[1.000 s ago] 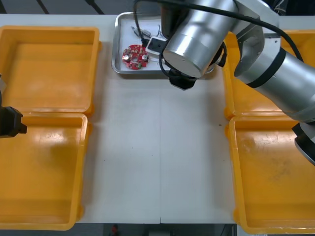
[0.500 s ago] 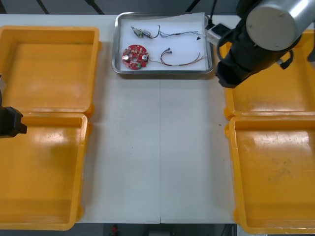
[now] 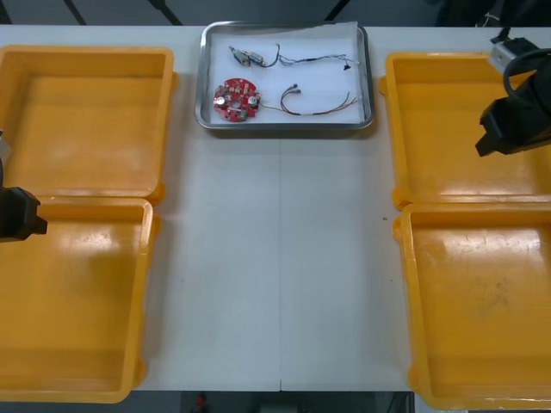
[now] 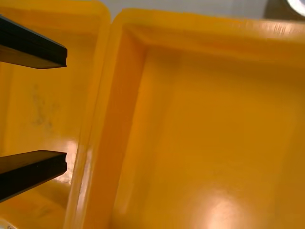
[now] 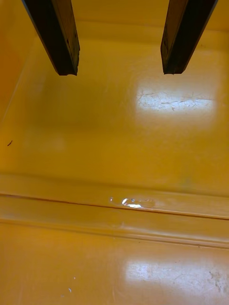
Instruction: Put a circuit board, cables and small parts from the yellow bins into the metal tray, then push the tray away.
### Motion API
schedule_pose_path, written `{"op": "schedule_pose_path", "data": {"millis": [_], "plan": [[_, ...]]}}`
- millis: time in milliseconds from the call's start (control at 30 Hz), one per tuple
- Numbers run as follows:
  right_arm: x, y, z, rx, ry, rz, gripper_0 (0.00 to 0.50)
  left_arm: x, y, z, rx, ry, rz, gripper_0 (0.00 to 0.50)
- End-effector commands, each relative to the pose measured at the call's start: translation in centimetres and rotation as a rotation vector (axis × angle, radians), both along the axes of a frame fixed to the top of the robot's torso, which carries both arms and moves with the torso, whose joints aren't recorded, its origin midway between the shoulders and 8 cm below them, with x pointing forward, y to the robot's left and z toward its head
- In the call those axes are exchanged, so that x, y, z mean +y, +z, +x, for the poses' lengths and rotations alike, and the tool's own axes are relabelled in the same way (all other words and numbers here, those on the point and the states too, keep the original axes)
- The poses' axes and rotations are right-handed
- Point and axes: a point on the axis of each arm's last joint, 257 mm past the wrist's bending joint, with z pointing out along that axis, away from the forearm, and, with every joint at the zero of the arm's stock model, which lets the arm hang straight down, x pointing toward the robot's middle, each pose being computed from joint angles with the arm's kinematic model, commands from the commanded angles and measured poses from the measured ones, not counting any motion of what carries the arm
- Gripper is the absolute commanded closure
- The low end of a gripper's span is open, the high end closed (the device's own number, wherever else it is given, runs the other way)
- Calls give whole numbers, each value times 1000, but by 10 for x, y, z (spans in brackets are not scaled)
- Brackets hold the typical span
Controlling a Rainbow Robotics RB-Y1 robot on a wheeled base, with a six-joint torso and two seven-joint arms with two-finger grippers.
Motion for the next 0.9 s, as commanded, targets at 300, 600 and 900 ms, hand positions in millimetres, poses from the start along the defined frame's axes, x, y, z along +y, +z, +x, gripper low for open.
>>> {"op": "schedule_pose_path", "data": {"millis": [300, 600, 900], "plan": [[-79, -21, -51, -1, -225, 102, 0, -6, -1, -1, -6, -84, 27, 0], [-86, -50, -73, 65, -259, 108, 0, -6, -1, -1, -6, -84, 27, 0], [-87, -52, -74, 67, -270, 112, 0, -6, -1, -1, -6, -84, 27, 0]]}}
